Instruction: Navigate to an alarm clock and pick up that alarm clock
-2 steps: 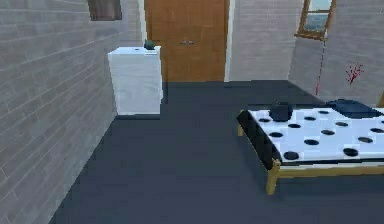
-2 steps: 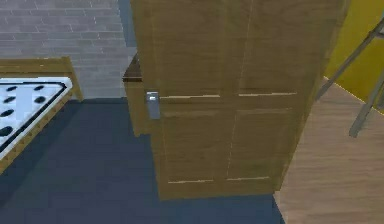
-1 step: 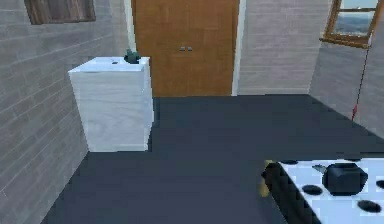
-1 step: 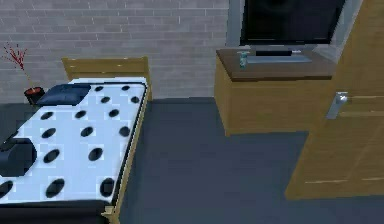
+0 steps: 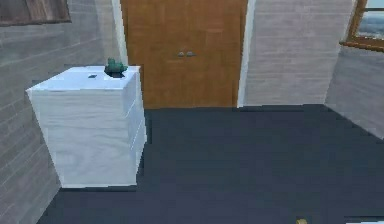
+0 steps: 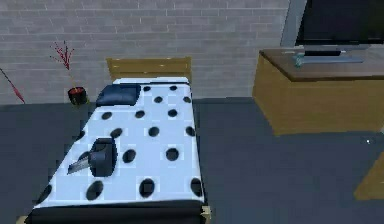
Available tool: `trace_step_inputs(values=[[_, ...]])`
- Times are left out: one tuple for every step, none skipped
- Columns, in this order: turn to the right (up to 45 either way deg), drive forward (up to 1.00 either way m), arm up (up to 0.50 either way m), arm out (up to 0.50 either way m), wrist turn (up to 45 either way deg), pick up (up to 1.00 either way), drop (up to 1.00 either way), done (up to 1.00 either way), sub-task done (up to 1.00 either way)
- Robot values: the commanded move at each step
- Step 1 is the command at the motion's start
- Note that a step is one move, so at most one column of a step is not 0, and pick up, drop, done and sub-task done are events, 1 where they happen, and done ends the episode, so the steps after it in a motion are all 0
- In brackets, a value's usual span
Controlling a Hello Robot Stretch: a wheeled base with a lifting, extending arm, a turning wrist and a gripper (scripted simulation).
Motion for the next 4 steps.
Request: trace_step_inputs(values=[[-24.0,0.0,0.0,0.0,0.0,0.0,0.0,0.0,0.0],[42.0,0.0,0.0,0.0,0.0,0.0,0.0,0.0,0.0],[0.0,0.9,0.0,0.0,0.0,0.0,0.0,0.0,0.0],[21.0,0.0,0.0,0.0,0.0,0.0,0.0,0.0,0.0]])
